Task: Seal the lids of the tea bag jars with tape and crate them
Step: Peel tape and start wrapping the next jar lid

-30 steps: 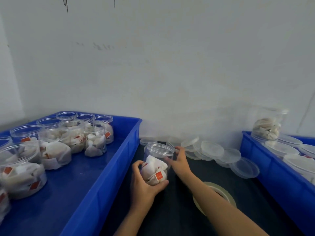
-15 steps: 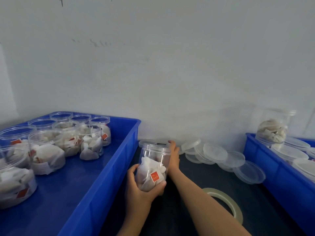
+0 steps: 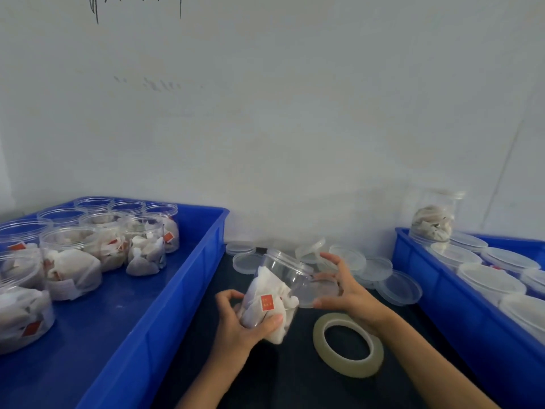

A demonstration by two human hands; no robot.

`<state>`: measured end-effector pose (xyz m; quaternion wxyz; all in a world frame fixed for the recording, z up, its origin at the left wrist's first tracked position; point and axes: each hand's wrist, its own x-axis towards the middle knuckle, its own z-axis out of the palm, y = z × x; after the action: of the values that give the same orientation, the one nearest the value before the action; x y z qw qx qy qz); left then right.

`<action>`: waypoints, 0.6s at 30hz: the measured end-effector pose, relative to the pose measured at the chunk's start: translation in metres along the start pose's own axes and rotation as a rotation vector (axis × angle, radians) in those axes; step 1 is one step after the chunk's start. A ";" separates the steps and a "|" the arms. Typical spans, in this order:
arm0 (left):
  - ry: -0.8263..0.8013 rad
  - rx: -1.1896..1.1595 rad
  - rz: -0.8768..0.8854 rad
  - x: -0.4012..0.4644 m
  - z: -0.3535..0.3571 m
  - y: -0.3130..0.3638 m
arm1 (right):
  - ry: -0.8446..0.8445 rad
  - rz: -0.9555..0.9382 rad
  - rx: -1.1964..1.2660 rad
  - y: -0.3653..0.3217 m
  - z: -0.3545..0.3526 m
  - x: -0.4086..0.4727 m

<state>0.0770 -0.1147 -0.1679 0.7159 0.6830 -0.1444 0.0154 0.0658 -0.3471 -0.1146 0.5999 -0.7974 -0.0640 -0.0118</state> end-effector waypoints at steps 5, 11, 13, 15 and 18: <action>-0.127 -0.083 0.003 -0.005 -0.001 0.005 | 0.056 -0.093 0.480 -0.001 -0.001 -0.016; -0.165 -0.153 -0.030 -0.005 0.005 0.003 | 0.205 -0.210 0.117 -0.013 0.041 -0.021; -0.132 -0.244 -0.072 -0.006 0.006 0.004 | 0.266 -0.253 0.045 -0.012 0.055 -0.020; -0.120 -0.307 -0.125 -0.007 0.006 0.007 | 0.299 -0.306 -0.003 -0.010 0.065 -0.019; -0.157 -0.383 -0.241 -0.009 0.006 0.016 | 0.328 -0.424 -0.116 -0.012 0.066 -0.019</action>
<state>0.0632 -0.1181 -0.1541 0.8155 0.5462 -0.1175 -0.1509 0.0416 -0.2821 -0.1236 0.5398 -0.7867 -0.1306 -0.2695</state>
